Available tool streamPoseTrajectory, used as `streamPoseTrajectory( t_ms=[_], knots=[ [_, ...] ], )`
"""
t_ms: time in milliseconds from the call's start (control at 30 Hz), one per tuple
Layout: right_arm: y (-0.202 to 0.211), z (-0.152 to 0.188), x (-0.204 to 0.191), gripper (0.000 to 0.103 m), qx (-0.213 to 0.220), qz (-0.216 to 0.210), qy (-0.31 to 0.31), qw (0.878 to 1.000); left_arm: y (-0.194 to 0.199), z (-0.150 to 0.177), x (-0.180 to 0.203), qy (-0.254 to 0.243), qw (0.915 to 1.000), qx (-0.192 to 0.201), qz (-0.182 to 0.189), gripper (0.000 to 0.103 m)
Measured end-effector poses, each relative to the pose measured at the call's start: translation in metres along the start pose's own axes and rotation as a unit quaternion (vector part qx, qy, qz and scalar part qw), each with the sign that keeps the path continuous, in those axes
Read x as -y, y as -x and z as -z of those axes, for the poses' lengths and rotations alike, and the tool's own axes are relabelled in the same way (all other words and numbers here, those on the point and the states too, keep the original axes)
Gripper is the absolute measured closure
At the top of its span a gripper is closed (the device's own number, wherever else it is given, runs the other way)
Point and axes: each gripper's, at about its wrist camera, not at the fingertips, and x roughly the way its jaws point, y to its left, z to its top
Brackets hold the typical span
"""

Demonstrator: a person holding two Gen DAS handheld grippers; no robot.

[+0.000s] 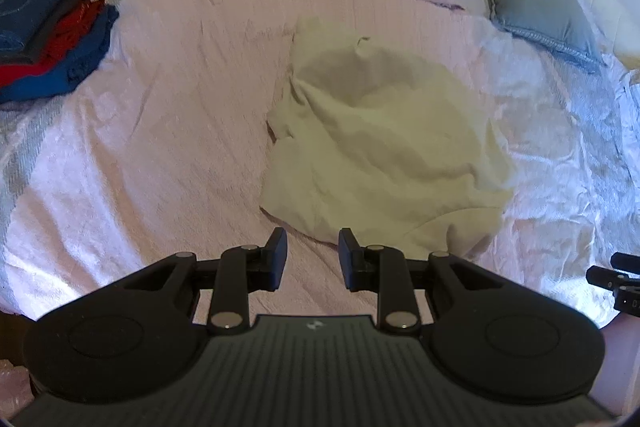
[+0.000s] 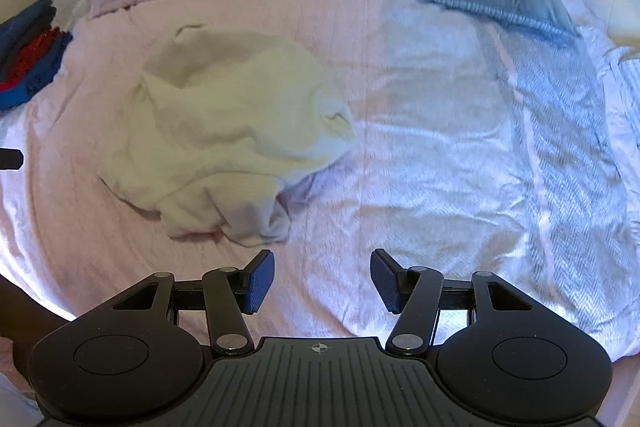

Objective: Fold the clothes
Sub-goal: 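Release the cream shirt onto the pink sheet and hover both grippers above it, then grasp the cream shirt's edges with both grippers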

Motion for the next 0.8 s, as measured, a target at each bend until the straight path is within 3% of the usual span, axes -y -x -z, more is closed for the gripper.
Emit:
streamPoseTrajectory(
  t_ms=[433,667,800],
  knots=[
    [-0.03,-0.024,0.046,0.046,-0.005,-0.035,0.069,0.997,-0.015,0.014,0.033,0.043,0.9974,0.002,-0.057,0.078],
    [-0.064,-0.01,0.069,0.046,-0.01,-0.015,0.123,0.992,-0.05,0.04,0.039,0.004,0.996,0.001,-0.089,0.078],
    [-0.085,-0.003,0.071,0.046,-0.003,-0.02,0.145,0.989,-0.076,0.052,0.045,-0.05,0.9928,0.005,-0.109,0.078]
  ],
)
